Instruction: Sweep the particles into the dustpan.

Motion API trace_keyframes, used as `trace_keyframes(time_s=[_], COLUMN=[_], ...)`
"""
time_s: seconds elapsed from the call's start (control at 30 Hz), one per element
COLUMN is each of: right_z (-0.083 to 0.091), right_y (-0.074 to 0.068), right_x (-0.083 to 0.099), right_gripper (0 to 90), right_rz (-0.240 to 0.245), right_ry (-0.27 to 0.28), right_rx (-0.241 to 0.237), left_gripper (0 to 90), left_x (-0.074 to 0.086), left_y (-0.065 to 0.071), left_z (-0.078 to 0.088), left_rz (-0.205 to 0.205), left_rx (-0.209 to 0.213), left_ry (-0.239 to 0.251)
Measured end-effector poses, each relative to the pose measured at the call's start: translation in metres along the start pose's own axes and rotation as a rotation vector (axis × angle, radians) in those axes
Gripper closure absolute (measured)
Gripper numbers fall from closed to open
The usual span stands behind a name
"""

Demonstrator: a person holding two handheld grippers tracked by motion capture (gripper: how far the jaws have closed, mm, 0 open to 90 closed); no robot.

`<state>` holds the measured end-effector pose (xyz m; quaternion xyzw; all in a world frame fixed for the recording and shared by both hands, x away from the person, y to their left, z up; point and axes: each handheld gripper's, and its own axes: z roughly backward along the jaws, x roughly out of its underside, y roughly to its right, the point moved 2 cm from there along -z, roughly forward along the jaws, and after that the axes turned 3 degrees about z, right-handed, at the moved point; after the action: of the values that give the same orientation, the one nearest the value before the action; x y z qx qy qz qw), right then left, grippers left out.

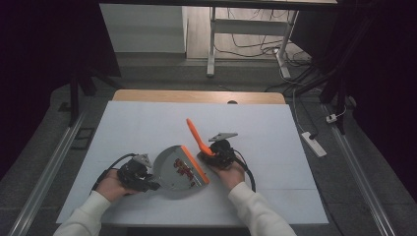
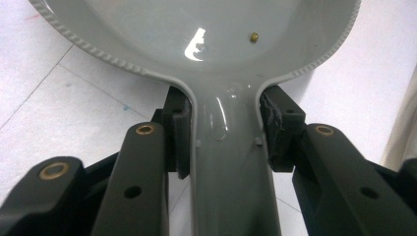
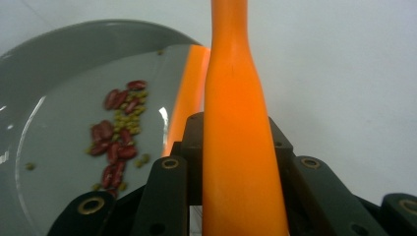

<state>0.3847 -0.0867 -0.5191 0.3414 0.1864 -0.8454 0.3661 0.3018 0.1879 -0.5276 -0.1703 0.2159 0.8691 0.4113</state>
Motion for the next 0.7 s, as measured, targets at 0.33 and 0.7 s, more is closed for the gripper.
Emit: trace_keyframes(time_s=[0.33,0.7], right_z=[0.003,0.033], right_y=[-0.042,-0.003], right_x=[-0.005,-0.013], right_gripper=[70.6,70.5], right_rz=[-0.061,-0.068], right_ry=[0.068,0.185], right_rx=[-0.178,-0.080], left_gripper=[61.4,61.4], left_x=[0.000,0.000], left_y=[0.000,0.001], left_z=[0.000,0.000], left_rz=[-0.002,-0.003], left_rx=[0.000,-0.009], left_ry=[-0.003,0.012])
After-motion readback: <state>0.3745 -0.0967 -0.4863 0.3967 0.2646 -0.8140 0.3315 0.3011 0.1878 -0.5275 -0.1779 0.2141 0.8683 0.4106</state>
